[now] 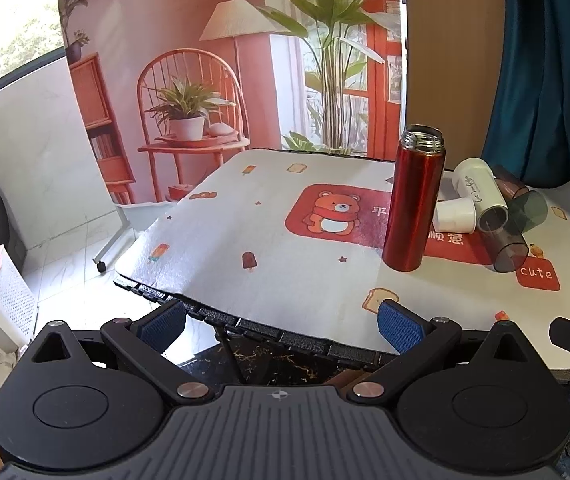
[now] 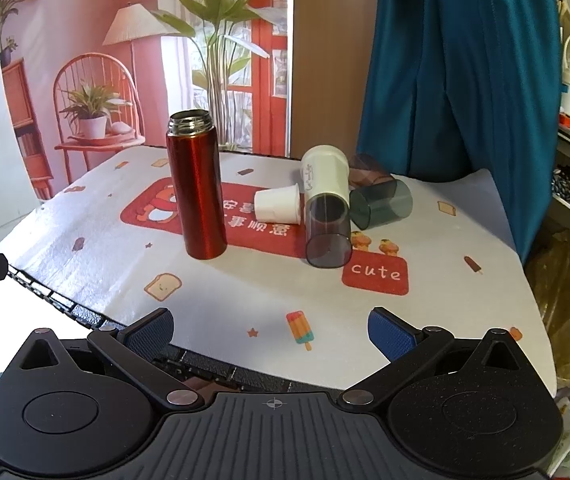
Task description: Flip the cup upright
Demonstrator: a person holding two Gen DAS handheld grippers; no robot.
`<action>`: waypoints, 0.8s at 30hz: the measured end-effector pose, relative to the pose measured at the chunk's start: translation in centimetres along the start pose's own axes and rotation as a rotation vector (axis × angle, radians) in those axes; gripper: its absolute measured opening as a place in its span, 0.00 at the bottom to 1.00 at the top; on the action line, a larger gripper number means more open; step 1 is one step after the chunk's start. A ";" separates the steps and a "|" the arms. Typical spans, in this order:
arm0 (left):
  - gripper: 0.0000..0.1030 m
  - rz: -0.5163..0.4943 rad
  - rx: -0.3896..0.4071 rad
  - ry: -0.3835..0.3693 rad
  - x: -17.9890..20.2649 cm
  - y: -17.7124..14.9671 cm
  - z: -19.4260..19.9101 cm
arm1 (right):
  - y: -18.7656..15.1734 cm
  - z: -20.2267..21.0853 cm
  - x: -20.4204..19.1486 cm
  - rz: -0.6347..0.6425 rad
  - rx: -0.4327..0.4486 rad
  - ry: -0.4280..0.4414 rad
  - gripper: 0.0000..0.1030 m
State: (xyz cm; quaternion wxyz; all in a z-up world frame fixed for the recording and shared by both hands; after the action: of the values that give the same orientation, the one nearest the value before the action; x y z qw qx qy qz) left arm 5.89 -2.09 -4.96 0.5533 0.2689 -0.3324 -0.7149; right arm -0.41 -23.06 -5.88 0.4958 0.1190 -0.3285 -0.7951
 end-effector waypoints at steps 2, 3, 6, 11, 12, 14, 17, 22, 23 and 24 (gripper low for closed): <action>1.00 -0.004 0.003 -0.005 0.1 -0.1 0.0 | 0.0 0.0 0.1 -0.003 0.001 -0.003 1.00; 1.00 -0.003 0.003 -0.007 0.1 -0.1 0.0 | 0.0 0.0 0.2 -0.005 0.002 -0.005 1.00; 1.00 0.002 0.001 -0.019 0.0 -0.1 0.0 | 0.1 0.1 0.3 -0.009 0.006 -0.003 1.00; 1.00 -0.014 0.013 -0.021 0.3 0.1 0.3 | 0.2 0.4 0.5 -0.017 0.018 0.001 1.00; 1.00 -0.018 0.014 -0.022 0.3 0.1 0.3 | 0.2 0.5 0.5 -0.019 0.020 0.001 1.00; 1.00 -0.020 0.015 -0.020 0.3 0.0 0.4 | 0.3 0.5 0.6 -0.022 0.021 0.000 1.00; 1.00 -0.017 0.013 -0.019 0.2 0.0 0.4 | 0.3 0.5 0.7 -0.027 0.022 0.000 1.00; 1.00 -0.023 0.014 -0.019 0.3 0.0 0.4 | 0.3 0.6 0.7 -0.026 0.023 0.001 1.00; 1.00 -0.023 0.013 -0.019 0.3 0.0 0.4 | 0.3 0.6 0.7 -0.026 0.023 0.001 1.00; 1.00 -0.023 0.014 -0.018 0.3 0.0 0.4 | 0.3 0.6 0.7 -0.026 0.023 0.000 1.00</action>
State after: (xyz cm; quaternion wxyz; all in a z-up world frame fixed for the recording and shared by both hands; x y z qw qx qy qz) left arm 5.54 -2.31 -4.70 0.5402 0.2698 -0.3393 -0.7213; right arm -0.82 -23.51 -5.16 0.4839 0.1289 -0.3360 -0.7977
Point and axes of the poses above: each gripper's, at about its wrist camera, not at the fingertips, and z roughly against the way its jaws point, x to its right, y to its top, the point moved 8 cm from there along -z, roughly the way its jaws point, and after that the axes turned 10 degrees about -y, right-handed, at the moved point
